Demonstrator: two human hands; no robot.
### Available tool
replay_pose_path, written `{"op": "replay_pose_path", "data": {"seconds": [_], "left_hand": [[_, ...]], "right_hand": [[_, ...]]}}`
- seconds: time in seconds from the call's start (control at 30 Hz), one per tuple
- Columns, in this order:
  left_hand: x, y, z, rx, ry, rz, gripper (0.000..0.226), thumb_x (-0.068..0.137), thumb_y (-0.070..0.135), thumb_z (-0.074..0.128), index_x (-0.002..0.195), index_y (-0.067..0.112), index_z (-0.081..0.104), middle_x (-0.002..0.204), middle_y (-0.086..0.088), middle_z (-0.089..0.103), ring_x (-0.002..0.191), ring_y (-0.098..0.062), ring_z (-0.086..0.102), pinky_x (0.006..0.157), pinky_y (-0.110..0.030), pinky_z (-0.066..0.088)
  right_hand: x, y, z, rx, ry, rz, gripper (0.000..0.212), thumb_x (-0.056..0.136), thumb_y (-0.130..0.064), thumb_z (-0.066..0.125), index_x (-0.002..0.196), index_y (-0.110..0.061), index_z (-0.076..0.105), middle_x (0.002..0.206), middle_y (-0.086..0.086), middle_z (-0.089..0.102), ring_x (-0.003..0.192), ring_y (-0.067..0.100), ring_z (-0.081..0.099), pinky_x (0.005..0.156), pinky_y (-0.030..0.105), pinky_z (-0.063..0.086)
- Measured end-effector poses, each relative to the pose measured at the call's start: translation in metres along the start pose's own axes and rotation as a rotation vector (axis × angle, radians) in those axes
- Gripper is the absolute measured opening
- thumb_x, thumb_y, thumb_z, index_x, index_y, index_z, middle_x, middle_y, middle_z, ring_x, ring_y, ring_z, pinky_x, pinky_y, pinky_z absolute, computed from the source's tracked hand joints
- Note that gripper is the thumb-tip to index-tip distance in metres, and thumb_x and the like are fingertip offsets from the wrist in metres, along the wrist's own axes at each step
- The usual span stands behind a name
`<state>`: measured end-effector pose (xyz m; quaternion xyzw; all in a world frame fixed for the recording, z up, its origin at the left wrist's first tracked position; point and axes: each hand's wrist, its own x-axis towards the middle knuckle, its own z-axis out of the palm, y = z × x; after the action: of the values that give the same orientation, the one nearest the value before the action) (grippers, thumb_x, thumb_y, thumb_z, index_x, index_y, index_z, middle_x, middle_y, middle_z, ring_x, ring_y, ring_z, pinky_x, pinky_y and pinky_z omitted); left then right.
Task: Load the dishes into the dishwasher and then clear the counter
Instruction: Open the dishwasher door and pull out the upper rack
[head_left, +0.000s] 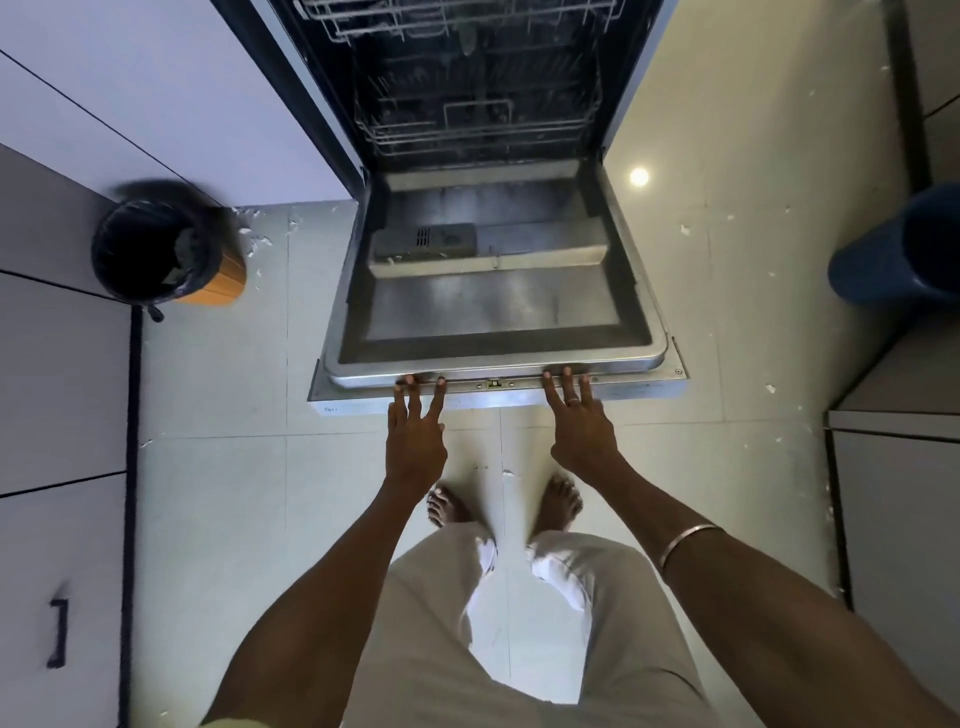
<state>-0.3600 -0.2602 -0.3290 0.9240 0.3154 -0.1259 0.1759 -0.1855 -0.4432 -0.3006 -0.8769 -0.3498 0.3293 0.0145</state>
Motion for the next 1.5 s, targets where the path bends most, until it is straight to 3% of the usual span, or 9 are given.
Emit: {"op": "replay_pose_path", "data": {"seconds": [0.37,0.67,0.93,1.03,1.1,1.13,1.3,1.4,1.5], "left_hand": [[-0.01,-0.023,0.105,-0.012,-0.081,-0.018,0.076,0.091,0.015,0.061,0.155,0.019,0.022,0.159,-0.025,0.017,0.147,-0.046,0.011,0.113,-0.05,0.032],[-0.002,-0.043,0.205,-0.041,-0.137,-0.072,0.086,0.089,0.013,0.059,0.157,0.025,0.009,0.161,-0.023,0.006,0.149,-0.04,-0.005,0.113,-0.047,0.031],[0.033,-0.07,0.284,0.038,-0.269,-0.076,0.079,0.09,0.021,0.057,0.156,0.022,0.015,0.157,-0.029,0.016,0.147,-0.045,0.009,0.111,-0.048,0.035],[0.048,-0.078,0.302,0.046,-0.308,-0.076,0.074,0.094,0.024,0.051,0.157,0.025,0.012,0.159,-0.027,0.013,0.149,-0.042,0.005,0.113,-0.046,0.03],[0.05,-0.077,0.312,0.045,-0.288,-0.088,0.075,0.093,0.023,0.05,0.157,0.025,0.01,0.159,-0.026,0.012,0.149,-0.041,0.003,0.115,-0.044,0.028],[0.049,-0.075,0.314,0.03,-0.259,-0.103,0.079,0.09,0.019,0.053,0.157,0.025,0.011,0.159,-0.027,0.012,0.149,-0.041,0.002,0.114,-0.044,0.031],[0.045,-0.066,0.307,-0.045,-0.301,-0.17,0.092,0.079,0.008,0.051,0.157,0.029,0.007,0.162,-0.022,0.0,0.15,-0.037,-0.006,0.111,-0.042,0.036],[0.055,-0.061,0.281,-0.022,-0.429,-0.184,0.088,0.083,0.007,0.048,0.157,0.03,0.007,0.163,-0.018,-0.001,0.15,-0.036,0.0,0.112,-0.042,0.037],[0.065,-0.062,0.247,0.012,-0.558,-0.167,0.072,0.089,0.01,0.043,0.155,0.025,0.019,0.162,-0.012,0.014,0.15,-0.03,0.011,0.112,-0.043,0.033]], "right_hand": [[0.017,0.009,0.108,-0.009,-0.029,0.095,0.096,0.084,0.001,0.051,0.157,-0.019,-0.008,0.164,0.014,-0.005,0.15,0.039,0.0,0.119,0.045,0.023],[0.052,0.039,0.203,-0.003,-0.025,0.085,0.082,0.084,0.002,0.036,0.157,-0.015,0.001,0.162,0.019,0.004,0.149,0.043,0.008,0.117,0.049,0.023],[0.105,0.062,0.267,-0.051,-0.188,0.088,0.08,0.091,-0.002,0.038,0.156,-0.017,-0.007,0.163,0.017,-0.006,0.15,0.039,0.001,0.117,0.047,0.019],[0.126,0.063,0.282,-0.035,-0.229,0.111,0.081,0.09,-0.005,0.051,0.157,-0.014,0.007,0.163,0.019,0.006,0.149,0.041,0.011,0.113,0.05,0.029],[0.133,0.06,0.29,-0.056,-0.246,0.147,0.091,0.063,-0.002,0.075,0.147,-0.005,0.04,0.149,0.028,0.038,0.132,0.05,0.043,0.086,0.049,0.052],[0.134,0.061,0.295,-0.029,-0.236,0.152,0.092,0.055,0.001,0.078,0.142,-0.004,0.048,0.143,0.03,0.046,0.124,0.052,0.05,0.075,0.048,0.055],[0.129,0.07,0.29,-0.071,-0.228,0.119,0.077,0.094,-0.002,0.037,0.157,-0.02,-0.002,0.164,0.014,-0.004,0.149,0.041,0.003,0.106,0.05,0.037],[0.134,0.071,0.269,-0.066,-0.343,0.153,0.081,0.095,-0.007,0.042,0.157,-0.026,-0.007,0.165,0.007,-0.007,0.151,0.036,-0.003,0.109,0.048,0.035],[0.13,0.058,0.24,-0.071,-0.369,0.152,0.081,0.094,-0.01,0.047,0.157,-0.023,-0.001,0.165,0.007,0.002,0.151,0.034,-0.002,0.111,0.046,0.033]]}}
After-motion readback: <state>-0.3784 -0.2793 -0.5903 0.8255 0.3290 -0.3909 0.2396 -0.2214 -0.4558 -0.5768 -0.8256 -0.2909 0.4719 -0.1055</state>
